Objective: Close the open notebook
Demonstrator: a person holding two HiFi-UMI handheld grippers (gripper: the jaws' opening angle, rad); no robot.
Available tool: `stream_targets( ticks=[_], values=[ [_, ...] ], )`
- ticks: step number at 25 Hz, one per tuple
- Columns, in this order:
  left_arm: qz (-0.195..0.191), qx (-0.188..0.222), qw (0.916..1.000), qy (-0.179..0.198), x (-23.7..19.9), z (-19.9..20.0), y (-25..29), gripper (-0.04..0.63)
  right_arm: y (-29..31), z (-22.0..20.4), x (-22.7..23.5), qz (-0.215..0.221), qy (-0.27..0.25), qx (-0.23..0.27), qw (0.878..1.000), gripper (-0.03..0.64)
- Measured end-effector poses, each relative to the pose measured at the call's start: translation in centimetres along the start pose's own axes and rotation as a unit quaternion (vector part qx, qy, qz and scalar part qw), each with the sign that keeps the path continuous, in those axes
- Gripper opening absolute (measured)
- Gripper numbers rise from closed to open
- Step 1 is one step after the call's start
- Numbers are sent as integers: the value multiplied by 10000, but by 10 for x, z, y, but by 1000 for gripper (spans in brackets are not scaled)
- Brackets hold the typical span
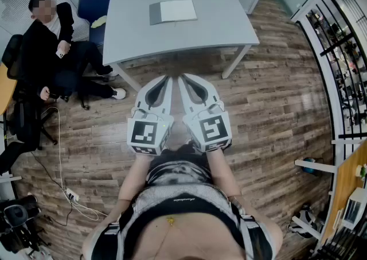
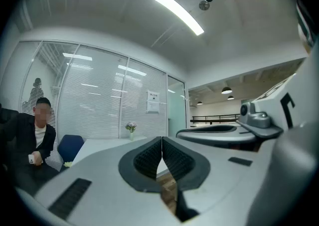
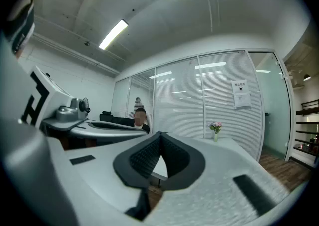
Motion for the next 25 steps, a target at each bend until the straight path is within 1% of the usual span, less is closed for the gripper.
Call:
stream_targets(
  ticks=[6,8,13,17,19,25],
  values=[
    [91,102,9999,-53,7,-4,3,11,-7,-3,7,24,71,115,9999,-3],
    [121,79,9999,-64,8,-4,6,11,-7,-4,11,4,29,95,10000,32],
    [235,-18,9997,-115,10,-9,13,12,-8,-12,23,6,1,28,10000,56],
    [257,-85,9996,-59,13,-12,20,17,-7,-16,32,38,31,-27,10000,61],
    [235,-104,9996,-73,15,-13,25,41,-6,-17,37,63,49,-20,10000,61],
    [271,-147,9995,-115,25,-17,37,44,-11,-22,52,140,122,-61,9998,61]
  ],
)
Point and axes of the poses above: the fingertips, and each gripper's own axes: y forward along the fingers, x to its right, z out of its top, the point moved 9 cm from there along -y, backward along the fingers, and after that the axes turned 11 degrees about z, right-handed, at the moved point
